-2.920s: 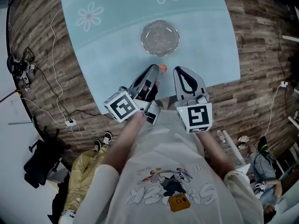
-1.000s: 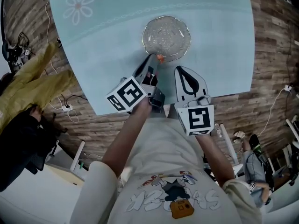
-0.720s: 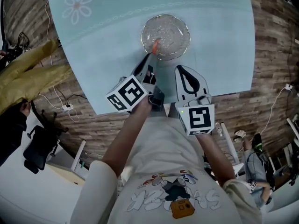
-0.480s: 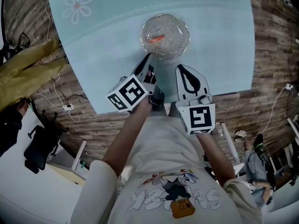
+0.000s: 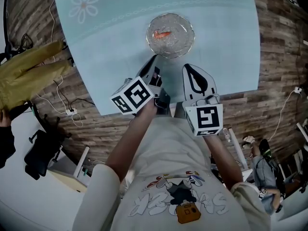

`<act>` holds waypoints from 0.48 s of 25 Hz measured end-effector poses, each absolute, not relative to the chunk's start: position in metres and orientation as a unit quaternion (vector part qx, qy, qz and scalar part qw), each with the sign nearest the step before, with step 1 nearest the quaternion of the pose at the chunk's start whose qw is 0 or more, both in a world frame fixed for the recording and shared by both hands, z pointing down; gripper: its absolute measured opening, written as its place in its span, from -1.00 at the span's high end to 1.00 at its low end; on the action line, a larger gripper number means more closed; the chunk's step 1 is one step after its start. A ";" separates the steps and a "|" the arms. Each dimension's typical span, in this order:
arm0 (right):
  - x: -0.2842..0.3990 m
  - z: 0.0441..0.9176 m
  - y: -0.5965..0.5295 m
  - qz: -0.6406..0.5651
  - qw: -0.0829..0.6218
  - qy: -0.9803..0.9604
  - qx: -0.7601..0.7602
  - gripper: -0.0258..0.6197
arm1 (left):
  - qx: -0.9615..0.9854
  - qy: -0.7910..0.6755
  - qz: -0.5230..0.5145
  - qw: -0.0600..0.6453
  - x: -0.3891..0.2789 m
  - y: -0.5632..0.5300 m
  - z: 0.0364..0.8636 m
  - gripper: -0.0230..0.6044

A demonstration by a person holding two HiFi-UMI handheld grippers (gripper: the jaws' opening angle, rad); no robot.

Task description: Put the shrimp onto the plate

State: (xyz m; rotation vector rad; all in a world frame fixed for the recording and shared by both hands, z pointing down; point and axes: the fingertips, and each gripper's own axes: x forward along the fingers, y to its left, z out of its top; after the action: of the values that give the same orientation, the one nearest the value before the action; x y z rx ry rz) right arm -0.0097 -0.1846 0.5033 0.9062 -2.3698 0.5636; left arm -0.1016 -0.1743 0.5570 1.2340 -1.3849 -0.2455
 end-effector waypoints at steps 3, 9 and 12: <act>-0.009 0.496 -0.183 0.205 0.263 -0.880 0.338 0.84 | 0.538 -0.594 -0.106 0.589 -0.100 -0.170 0.549 0.78; -0.012 0.483 -0.184 0.201 0.252 -0.883 0.341 0.84 | 0.563 -0.586 -0.105 0.573 -0.098 -0.165 0.528 0.78; -0.014 0.477 -0.185 0.208 0.244 -0.883 0.343 0.84 | 0.584 -0.580 -0.101 0.560 -0.097 -0.161 0.514 0.82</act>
State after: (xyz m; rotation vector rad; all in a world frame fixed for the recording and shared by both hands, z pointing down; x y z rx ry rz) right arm -0.0141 -0.1847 0.4768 0.9371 -2.4122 0.5681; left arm -0.0969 -0.1606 0.5143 1.3755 -1.3661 -0.2383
